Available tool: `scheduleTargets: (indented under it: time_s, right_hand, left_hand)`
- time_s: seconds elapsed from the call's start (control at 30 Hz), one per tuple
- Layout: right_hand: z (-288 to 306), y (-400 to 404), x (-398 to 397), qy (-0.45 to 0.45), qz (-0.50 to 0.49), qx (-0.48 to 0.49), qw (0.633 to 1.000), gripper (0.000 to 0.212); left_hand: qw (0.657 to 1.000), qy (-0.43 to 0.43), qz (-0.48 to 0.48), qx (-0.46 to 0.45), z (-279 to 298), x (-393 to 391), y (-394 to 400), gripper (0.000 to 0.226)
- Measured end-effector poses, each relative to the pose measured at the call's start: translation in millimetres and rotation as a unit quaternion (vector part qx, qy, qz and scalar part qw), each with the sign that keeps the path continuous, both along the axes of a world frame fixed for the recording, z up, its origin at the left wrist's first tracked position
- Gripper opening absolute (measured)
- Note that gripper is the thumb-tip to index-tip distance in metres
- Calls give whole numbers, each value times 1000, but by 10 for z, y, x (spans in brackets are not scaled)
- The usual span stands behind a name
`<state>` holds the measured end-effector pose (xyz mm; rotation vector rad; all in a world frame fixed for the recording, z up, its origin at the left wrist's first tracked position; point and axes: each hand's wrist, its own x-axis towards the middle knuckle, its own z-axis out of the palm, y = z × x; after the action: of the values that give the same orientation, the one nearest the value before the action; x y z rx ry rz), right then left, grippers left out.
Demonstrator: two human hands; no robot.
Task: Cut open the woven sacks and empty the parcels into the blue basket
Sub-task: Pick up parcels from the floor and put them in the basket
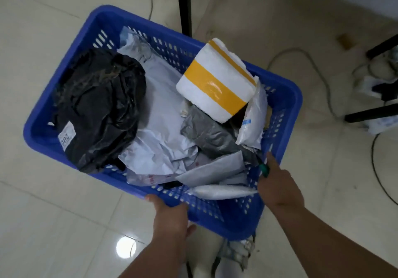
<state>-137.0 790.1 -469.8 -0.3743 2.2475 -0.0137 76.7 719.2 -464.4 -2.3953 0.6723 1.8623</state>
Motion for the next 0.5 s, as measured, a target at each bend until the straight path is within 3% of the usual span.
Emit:
scheduleTargets:
  time_s: [0.3, 0.43, 0.5]
  right_hand:
    - [102, 833, -741, 47, -78, 71, 993, 83]
    - [202, 1011, -803, 70, -193, 51, 977, 77]
    - [267, 1044, -649, 100, -230, 21, 968, 69]
  left_hand:
    - [982, 142, -43, 119, 134, -768, 849, 101]
    - [969, 204, -73, 115, 193, -865, 1028, 97]
    - [979, 179, -56, 85, 227, -737, 1003, 84]
